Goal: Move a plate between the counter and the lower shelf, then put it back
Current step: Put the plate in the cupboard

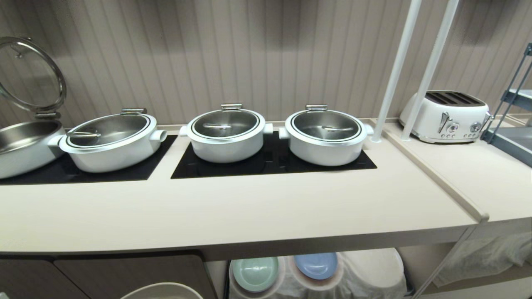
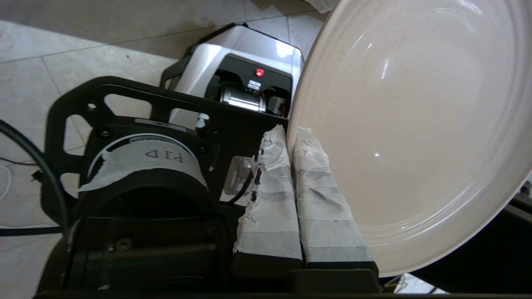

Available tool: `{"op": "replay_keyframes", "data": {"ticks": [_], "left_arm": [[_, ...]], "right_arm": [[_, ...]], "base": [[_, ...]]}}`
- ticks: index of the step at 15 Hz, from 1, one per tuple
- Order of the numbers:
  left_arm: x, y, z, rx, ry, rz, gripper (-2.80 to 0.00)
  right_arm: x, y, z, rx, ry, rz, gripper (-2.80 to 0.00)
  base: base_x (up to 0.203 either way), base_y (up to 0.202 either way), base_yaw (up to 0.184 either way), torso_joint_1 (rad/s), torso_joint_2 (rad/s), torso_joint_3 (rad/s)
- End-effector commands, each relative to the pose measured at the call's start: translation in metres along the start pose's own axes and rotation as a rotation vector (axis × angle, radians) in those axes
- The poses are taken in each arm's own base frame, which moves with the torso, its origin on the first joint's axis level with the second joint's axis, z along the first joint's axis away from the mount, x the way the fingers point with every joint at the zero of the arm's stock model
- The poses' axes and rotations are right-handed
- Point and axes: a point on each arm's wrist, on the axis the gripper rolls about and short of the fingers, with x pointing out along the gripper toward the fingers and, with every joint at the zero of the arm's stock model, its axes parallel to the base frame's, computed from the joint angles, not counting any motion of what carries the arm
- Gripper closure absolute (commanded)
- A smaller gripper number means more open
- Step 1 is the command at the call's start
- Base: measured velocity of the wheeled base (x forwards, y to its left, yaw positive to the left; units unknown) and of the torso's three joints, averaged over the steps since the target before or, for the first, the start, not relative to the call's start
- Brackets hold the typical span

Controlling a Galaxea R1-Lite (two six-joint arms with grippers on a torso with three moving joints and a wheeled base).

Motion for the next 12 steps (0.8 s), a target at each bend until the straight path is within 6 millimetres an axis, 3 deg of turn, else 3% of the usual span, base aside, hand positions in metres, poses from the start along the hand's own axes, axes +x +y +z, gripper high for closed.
{"op": "replay_keyframes", "data": {"ticks": [1, 8, 12], "left_arm": [[0.0003, 0.0000, -0.0003, -0.006, 0.010, -0.008, 0.00], [0.0000, -0.0001, -0.0008, -0.004, 0.010, -0.014, 0.00], [-0.0001, -0.0003, -0.0004, 0.000, 0.003, -0.016, 0.00]], "right_arm": [[0.0000, 0.0000, 0.0001, 0.000, -0.001, 0.000, 0.00], [0.0000, 0.0000, 0.0001, 0.000, -0.001, 0.000, 0.00], [0.0000, 0.0000, -0.0001, 0.000, 0.001, 0.000, 0.00]], "base": [[0.000, 0.000, 0.000, 0.000, 0.00, 0.000], [0.000, 0.000, 0.000, 0.000, 0.00, 0.000], [0.000, -0.111, 0.000, 0.003, 0.00, 0.001]]}}
